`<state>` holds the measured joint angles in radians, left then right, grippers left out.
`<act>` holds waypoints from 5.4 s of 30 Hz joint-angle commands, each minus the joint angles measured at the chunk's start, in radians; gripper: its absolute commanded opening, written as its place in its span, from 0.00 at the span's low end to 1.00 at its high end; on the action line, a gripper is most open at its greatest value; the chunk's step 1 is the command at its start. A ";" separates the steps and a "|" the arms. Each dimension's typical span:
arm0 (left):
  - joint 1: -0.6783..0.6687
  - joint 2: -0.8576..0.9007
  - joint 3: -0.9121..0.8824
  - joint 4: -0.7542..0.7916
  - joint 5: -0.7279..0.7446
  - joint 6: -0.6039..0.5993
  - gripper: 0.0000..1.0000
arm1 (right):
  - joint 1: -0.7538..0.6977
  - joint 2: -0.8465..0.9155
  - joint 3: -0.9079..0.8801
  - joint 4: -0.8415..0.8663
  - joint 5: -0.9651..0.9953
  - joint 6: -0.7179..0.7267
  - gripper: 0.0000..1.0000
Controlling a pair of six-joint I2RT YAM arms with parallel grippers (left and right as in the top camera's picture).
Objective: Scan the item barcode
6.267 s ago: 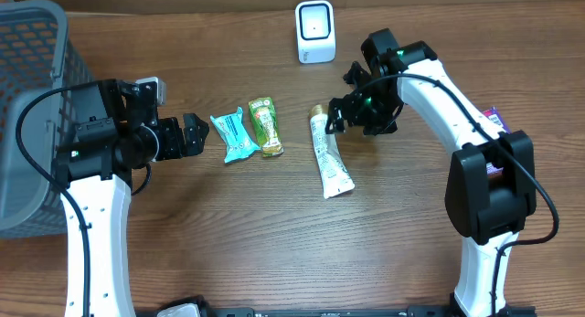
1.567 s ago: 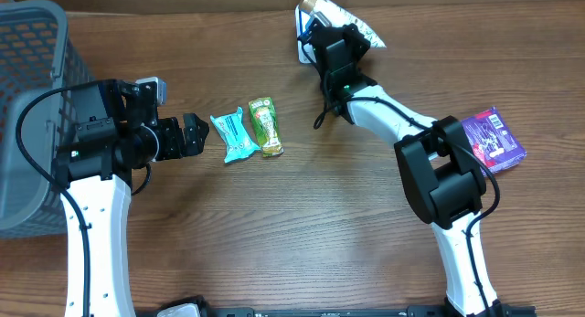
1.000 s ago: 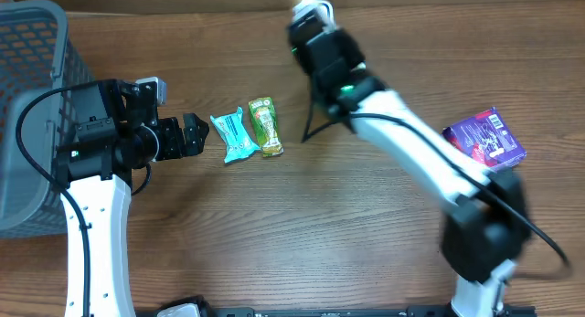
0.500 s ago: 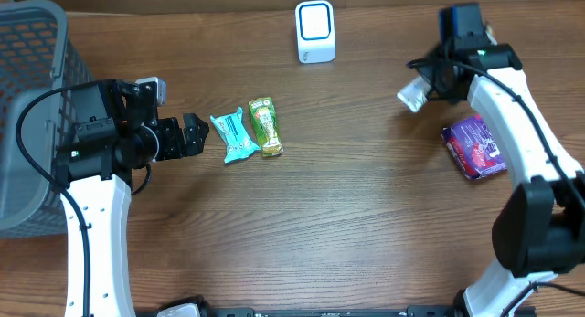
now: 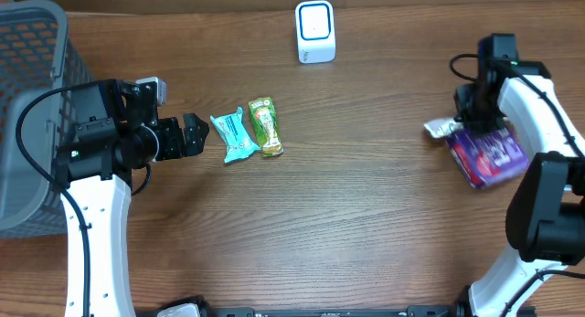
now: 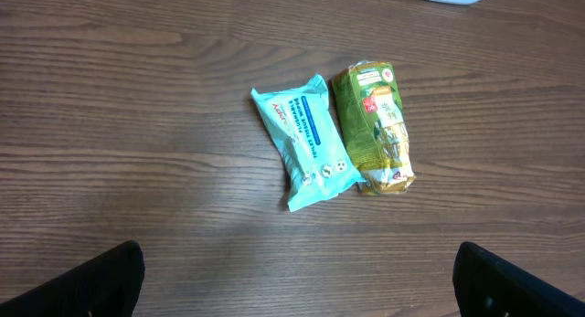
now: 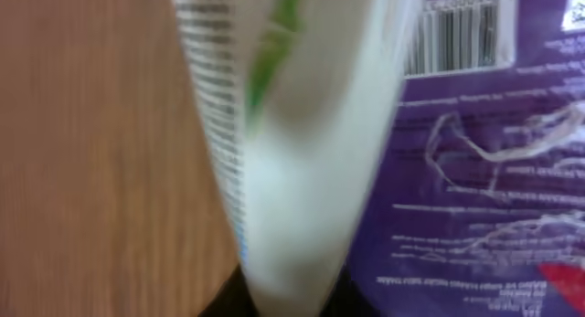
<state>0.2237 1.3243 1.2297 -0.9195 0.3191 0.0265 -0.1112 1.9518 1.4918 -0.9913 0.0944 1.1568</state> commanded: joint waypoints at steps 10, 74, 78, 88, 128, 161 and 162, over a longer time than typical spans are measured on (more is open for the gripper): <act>-0.002 -0.009 0.014 0.001 0.011 0.012 1.00 | -0.039 -0.084 0.135 -0.112 -0.139 -0.496 0.80; -0.002 -0.009 0.014 0.001 0.011 0.012 1.00 | 0.784 0.173 0.211 0.147 0.072 -0.586 0.04; -0.002 -0.009 0.014 0.001 0.011 0.012 1.00 | 0.795 0.127 0.211 0.015 0.277 -0.586 0.04; -0.002 -0.009 0.014 0.001 0.011 0.011 1.00 | 0.844 0.177 0.209 -0.163 0.602 -0.586 0.11; -0.002 -0.009 0.014 0.000 0.011 0.012 0.99 | 0.848 0.283 0.119 -0.116 0.548 -0.713 0.77; -0.002 -0.009 0.014 0.001 0.011 0.011 0.99 | 0.767 0.112 0.132 0.046 -0.597 -1.001 0.04; -0.002 -0.009 0.014 0.001 0.011 0.012 0.99 | 0.752 0.113 0.130 0.078 -0.707 -1.002 0.04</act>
<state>0.2237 1.3243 1.2297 -0.9195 0.3187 0.0265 0.6518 2.0884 1.6047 -0.9535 -0.0498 0.2359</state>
